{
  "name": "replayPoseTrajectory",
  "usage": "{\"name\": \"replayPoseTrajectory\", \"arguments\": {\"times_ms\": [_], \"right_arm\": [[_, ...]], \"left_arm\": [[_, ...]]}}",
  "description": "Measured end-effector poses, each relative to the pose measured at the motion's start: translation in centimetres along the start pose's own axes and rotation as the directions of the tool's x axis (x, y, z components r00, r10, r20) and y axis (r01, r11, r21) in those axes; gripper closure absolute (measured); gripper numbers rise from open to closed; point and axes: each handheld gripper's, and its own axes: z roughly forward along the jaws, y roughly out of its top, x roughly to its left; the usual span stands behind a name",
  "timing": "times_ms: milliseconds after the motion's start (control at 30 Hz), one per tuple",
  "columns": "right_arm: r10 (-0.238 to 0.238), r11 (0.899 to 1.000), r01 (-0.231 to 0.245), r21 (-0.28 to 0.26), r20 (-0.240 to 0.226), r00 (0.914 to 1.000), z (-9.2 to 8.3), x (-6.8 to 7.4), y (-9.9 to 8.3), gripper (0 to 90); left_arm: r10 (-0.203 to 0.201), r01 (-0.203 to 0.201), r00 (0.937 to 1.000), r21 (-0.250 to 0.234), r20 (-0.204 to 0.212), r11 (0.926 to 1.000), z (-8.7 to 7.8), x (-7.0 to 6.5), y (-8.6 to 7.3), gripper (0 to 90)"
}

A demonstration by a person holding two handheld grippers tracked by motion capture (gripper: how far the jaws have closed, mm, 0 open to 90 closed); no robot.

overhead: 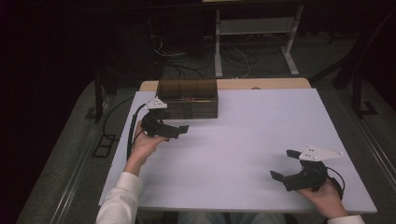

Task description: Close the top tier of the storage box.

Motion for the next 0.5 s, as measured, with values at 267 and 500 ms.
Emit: {"name": "replayPoseTrajectory", "arguments": {"times_ms": [267, 500], "right_arm": [[0.0, 1.0, 0.0, 0.0, 0.001, 1.0, 0.0, 0.0, 0.0, 0.0], [0.0, 1.0, 0.0, 0.001, 0.0, 1.0, 0.0, 0.0, 0.0, 0.0]], "left_arm": [[-0.013, 0.012, 0.9999, -0.039, -0.011, 0.9991, -1.1, -0.2, -1.1, 1.7], [-0.024, 0.023, 0.9995, -0.067, -0.021, 0.9975, -1.9, -0.4, -2.2, 0.0]]}}
